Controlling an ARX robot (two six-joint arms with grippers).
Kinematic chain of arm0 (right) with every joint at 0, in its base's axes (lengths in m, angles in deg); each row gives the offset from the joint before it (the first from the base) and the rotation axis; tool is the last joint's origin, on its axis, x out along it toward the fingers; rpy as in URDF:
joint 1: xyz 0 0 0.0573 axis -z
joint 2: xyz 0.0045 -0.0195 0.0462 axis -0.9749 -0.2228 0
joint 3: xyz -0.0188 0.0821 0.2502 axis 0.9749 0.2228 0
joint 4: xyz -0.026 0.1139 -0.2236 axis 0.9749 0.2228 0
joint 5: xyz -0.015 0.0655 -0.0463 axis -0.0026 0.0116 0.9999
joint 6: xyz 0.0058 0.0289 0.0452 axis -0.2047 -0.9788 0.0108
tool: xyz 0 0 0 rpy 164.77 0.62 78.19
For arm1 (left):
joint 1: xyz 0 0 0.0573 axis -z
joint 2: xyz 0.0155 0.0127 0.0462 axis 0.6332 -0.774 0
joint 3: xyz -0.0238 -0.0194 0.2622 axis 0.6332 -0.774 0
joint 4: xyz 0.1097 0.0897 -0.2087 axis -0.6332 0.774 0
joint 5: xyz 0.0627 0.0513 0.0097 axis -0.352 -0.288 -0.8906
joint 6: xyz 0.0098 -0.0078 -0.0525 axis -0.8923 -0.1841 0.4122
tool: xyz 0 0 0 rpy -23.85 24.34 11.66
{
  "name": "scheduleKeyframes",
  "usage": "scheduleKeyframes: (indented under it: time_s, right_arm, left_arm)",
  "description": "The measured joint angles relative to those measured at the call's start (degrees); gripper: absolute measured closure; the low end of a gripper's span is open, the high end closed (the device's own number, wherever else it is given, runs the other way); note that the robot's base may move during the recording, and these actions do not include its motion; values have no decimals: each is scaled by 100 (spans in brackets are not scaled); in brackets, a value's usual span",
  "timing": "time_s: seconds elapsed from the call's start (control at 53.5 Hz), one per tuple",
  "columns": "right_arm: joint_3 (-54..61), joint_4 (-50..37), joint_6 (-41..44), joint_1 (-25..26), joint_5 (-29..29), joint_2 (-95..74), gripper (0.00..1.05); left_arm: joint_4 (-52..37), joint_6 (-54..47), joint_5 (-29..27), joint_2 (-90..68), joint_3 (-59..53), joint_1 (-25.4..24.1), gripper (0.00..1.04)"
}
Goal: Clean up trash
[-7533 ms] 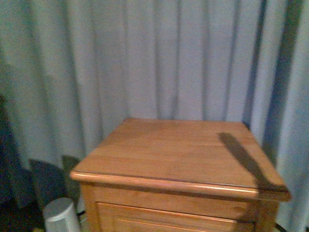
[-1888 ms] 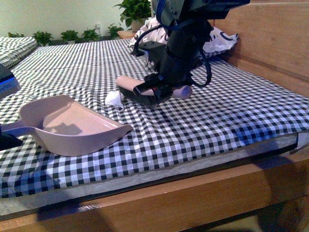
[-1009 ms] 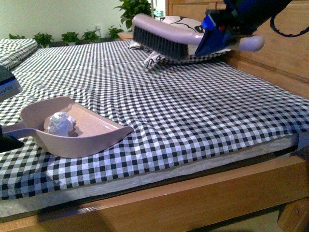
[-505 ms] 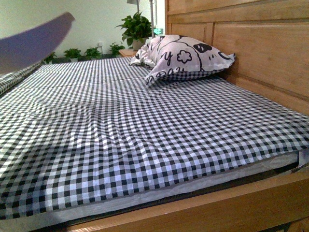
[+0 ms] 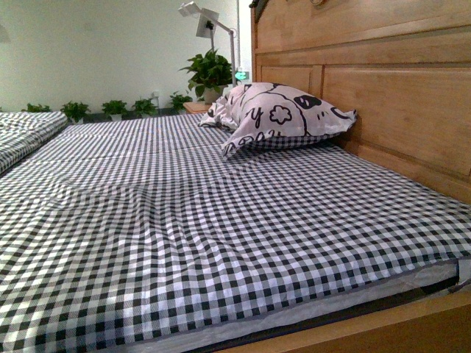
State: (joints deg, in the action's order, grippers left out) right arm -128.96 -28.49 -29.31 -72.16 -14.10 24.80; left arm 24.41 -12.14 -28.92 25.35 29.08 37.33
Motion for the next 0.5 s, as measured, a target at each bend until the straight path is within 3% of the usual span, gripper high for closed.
scheduleKeyframes:
  time_s: [0.168, 0.374, 0.505]
  right_arm:
    - [22, 208, 17, -651, 1172, 520, 85]
    - [223, -111, 175, -719, 1727, 782, 85]
    - [330, -118, 236, -658, 1849, 782, 85]
  left_arm:
    - [-26, 24, -691, 999, -656, 540, 78]
    - [-111, 68, -1567, 1641, -1115, 1139, 78]
    - [-44, 192, -1692, 1777, -1191, 1207, 78]
